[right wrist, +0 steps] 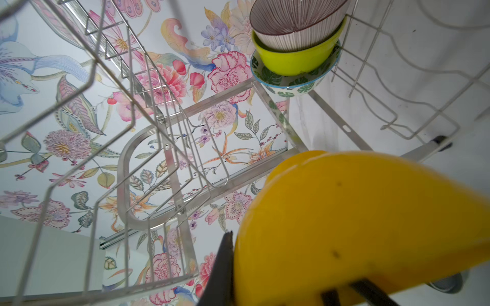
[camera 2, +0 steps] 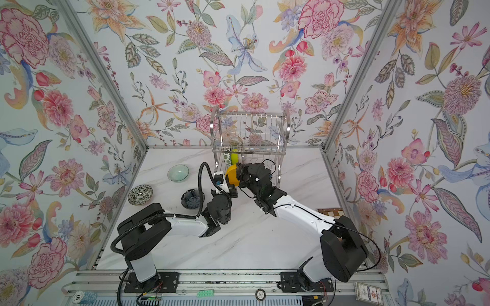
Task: Load the bowls into the dish rack
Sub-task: 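Grasp the yellow bowl rim with the right gripper beside the left gripper, then open and withdraw the left gripper while the right holds the yellow bowl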
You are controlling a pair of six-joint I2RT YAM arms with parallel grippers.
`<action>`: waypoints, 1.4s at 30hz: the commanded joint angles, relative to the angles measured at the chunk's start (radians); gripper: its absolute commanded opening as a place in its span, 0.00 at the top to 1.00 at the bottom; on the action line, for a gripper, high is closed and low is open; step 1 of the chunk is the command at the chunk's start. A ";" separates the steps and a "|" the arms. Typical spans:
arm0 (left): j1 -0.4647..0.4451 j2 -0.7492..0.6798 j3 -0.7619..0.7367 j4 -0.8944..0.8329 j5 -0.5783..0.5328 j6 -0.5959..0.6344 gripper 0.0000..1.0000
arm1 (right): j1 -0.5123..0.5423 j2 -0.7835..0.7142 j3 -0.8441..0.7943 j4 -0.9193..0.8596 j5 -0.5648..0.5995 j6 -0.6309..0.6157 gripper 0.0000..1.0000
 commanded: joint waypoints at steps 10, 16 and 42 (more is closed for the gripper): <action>0.002 -0.035 0.010 -0.149 0.069 -0.081 0.79 | -0.035 -0.009 -0.009 0.027 0.020 -0.049 1.00; 0.019 -0.071 -0.002 -0.222 0.114 -0.141 0.59 | -0.041 -0.025 -0.024 0.024 0.025 -0.054 1.00; 0.200 -0.453 -0.113 -0.734 0.595 -0.429 0.01 | -0.127 -0.079 -0.128 0.092 -0.057 -0.413 1.00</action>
